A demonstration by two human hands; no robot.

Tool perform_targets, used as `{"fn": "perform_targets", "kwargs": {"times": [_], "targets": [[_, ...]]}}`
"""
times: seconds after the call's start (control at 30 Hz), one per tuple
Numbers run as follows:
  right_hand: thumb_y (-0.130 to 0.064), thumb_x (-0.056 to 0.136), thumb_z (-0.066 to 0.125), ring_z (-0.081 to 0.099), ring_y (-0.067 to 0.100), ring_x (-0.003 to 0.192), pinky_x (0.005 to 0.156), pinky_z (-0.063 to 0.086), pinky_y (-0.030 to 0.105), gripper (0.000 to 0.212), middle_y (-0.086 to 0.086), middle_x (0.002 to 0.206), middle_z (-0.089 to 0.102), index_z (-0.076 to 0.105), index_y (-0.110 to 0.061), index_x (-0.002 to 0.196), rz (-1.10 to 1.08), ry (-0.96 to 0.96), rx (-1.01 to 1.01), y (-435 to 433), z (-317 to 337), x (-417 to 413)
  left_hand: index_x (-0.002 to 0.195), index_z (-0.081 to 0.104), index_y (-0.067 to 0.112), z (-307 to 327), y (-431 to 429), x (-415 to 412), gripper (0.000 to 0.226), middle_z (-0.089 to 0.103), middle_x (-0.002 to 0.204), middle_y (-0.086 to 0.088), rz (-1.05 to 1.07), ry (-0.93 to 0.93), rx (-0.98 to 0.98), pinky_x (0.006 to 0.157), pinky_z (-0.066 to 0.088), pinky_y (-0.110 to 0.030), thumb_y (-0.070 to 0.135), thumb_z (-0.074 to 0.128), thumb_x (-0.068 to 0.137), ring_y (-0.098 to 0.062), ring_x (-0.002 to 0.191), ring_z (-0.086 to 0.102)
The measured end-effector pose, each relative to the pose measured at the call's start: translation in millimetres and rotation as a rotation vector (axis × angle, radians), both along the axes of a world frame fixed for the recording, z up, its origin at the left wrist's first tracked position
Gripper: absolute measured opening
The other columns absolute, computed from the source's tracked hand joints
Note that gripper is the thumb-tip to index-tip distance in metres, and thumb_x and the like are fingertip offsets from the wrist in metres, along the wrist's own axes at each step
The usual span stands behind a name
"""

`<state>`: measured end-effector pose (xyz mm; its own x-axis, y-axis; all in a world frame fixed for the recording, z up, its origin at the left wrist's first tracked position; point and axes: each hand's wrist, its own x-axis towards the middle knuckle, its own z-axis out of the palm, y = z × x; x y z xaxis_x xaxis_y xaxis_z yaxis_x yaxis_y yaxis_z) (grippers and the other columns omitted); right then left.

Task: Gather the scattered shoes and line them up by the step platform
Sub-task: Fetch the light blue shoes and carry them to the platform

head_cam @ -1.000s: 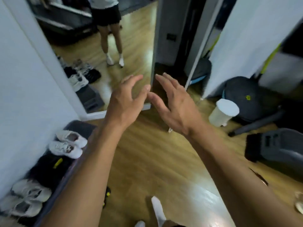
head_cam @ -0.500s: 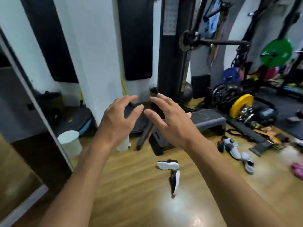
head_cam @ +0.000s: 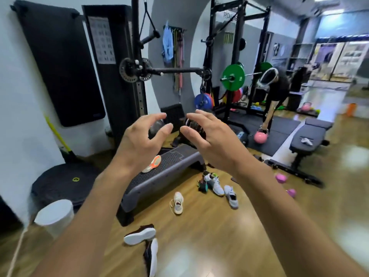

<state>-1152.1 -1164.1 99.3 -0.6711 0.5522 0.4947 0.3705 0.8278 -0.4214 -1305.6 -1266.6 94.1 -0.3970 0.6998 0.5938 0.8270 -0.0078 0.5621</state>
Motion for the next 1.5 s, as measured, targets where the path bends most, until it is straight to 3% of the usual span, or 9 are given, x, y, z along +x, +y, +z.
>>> {"fn": "perform_targets", "kwargs": {"times": [0.43, 0.53, 0.7, 1.0, 1.33, 1.5], "targets": [[-0.050, 0.095, 0.043, 0.027, 0.009, 0.141, 0.109, 0.020, 0.020, 0.055, -0.003, 0.153, 0.034, 0.042, -0.023, 0.143, -0.254, -0.039, -0.052, 212, -33, 9, 0.133, 0.055, 0.024, -32, 259, -19, 0.042, 0.056, 0.135, 0.007, -0.263, -0.057, -0.040, 0.098, 0.033, -0.018, 0.040, 0.053, 0.094, -0.003, 0.123, 0.047], [-0.050, 0.095, 0.044, 0.027, 0.010, 0.141, 0.111, 0.021, 0.022, 0.055, -0.001, 0.153, 0.034, 0.042, -0.023, 0.143, -0.317, -0.064, -0.065, 265, -40, 10, 0.134, 0.054, 0.023, -41, 321, -22, 0.043, 0.054, 0.137, 0.007, -0.312, -0.056, -0.068, 0.098, 0.030, -0.017, 0.040, 0.052, 0.095, 0.001, 0.121, 0.043], [-0.050, 0.095, 0.044, 0.027, 0.010, 0.142, 0.113, 0.021, 0.026, 0.055, 0.000, 0.152, 0.036, 0.042, -0.023, 0.142, -0.376, -0.075, -0.095, 363, -68, 7, 0.136, 0.052, 0.023, -69, 427, -30, 0.045, 0.052, 0.138, 0.004, -0.352, -0.041, -0.142, 0.099, 0.032, -0.021, 0.042, 0.052, 0.094, -0.010, 0.128, 0.045], [-0.051, 0.095, 0.043, 0.031, 0.010, 0.140, 0.111, 0.026, 0.028, 0.055, -0.003, 0.151, 0.038, 0.043, -0.023, 0.142, -0.347, -0.045, -0.219, 552, -123, -10, 0.137, 0.050, 0.025, -118, 606, -39, 0.044, 0.052, 0.137, 0.005, -0.273, -0.075, -0.265, 0.092, 0.030, -0.017, 0.041, 0.049, 0.096, -0.007, 0.123, 0.045], [-0.051, 0.095, 0.043, 0.032, 0.010, 0.139, 0.115, 0.028, 0.035, 0.054, -0.004, 0.149, 0.040, 0.044, -0.023, 0.141, -0.391, -0.180, -0.468, 723, -252, -36, 0.135, 0.052, 0.026, -256, 780, -72, 0.043, 0.053, 0.137, 0.007, -0.234, -0.288, -0.520, 0.097, 0.032, -0.021, 0.041, 0.051, 0.095, -0.009, 0.128, 0.045], [-0.048, 0.095, 0.045, 0.040, 0.011, 0.133, 0.109, 0.032, 0.029, 0.052, -0.003, 0.145, 0.045, 0.045, -0.021, 0.140, -0.469, -0.239, -0.670, 792, -349, -49, 0.135, 0.051, 0.026, -365, 869, -77, 0.044, 0.052, 0.138, 0.005, -0.287, -0.347, -0.729, 0.093, 0.032, -0.020, 0.044, 0.050, 0.095, -0.011, 0.123, 0.047]]}}
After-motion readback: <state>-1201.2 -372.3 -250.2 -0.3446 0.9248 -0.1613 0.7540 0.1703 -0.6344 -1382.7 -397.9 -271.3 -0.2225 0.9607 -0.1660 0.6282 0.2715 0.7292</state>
